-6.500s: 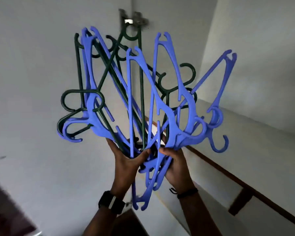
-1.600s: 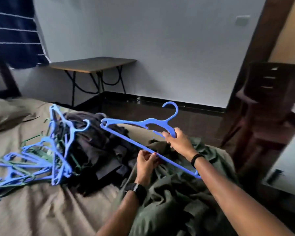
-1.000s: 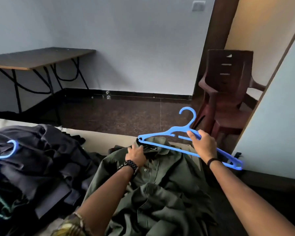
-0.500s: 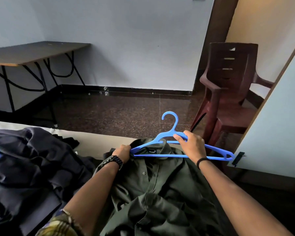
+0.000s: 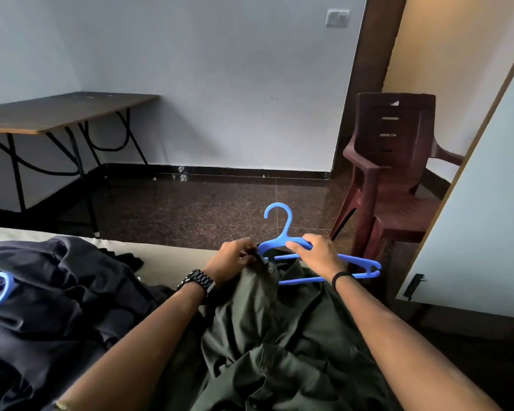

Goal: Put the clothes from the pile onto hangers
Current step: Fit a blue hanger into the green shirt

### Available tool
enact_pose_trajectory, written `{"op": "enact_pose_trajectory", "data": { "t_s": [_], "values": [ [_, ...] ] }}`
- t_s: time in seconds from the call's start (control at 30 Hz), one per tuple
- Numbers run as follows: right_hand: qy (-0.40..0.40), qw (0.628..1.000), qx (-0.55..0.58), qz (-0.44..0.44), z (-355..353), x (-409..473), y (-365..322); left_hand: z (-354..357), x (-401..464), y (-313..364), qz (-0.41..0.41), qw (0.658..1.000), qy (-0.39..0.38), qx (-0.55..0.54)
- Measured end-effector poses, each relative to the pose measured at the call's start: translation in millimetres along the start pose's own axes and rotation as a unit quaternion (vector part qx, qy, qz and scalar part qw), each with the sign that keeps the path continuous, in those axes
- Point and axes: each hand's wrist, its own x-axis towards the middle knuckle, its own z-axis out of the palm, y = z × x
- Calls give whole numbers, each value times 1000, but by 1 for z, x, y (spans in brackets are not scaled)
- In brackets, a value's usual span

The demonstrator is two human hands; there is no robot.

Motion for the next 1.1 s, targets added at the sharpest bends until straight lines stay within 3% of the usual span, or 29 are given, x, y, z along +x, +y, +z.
{"op": "enact_pose_trajectory", "data": {
  "t_s": [0.13,0.3,0.4,0.47,0.53,0.57,0.63,0.7,0.77,0.83,0.87,0.93,1.1],
  "values": [
    [-35,997,69,3,15,-2,-21,-25,-8,8,-28,996,31,-83],
    [-81,994,48,-47,28,-8,-53,-53,-16,4,-47,996,-43,58],
    [-77,993,35,-81,32,-6,-63,-56,-20,0,-39,996,-41,74],
    [-4,992,25,-121,33,-6,-67,-56,-22,-2,-54,995,-30,77],
    [154,974,-42,-160,33,-10,-67,-57,-23,-4,-68,994,-15,80],
    [231,958,-63,-160,34,-13,-62,-58,-24,-5,-71,994,-10,79],
    [283,952,-35,-109,40,-26,-44,-58,-23,-6,-73,995,-9,74],
    [212,976,20,-48,52,-39,-18,-59,-23,-5,-83,994,-20,67],
    [36,999,-1,2,64,-49,7,-58,-24,-4,-88,994,-20,61],
    [-140,988,-49,36,72,-53,19,-56,-25,-4,-87,995,-16,48],
    [-181,980,-63,59,75,-54,20,-55,-26,-4,-87,995,-18,41],
    [-162,977,-94,98,78,-51,17,-52,-26,-5,-85,996,-23,33],
    [-4,982,-125,139,54,-32,18,-53,-26,-4,-92,994,-4,56]
  ]
}}
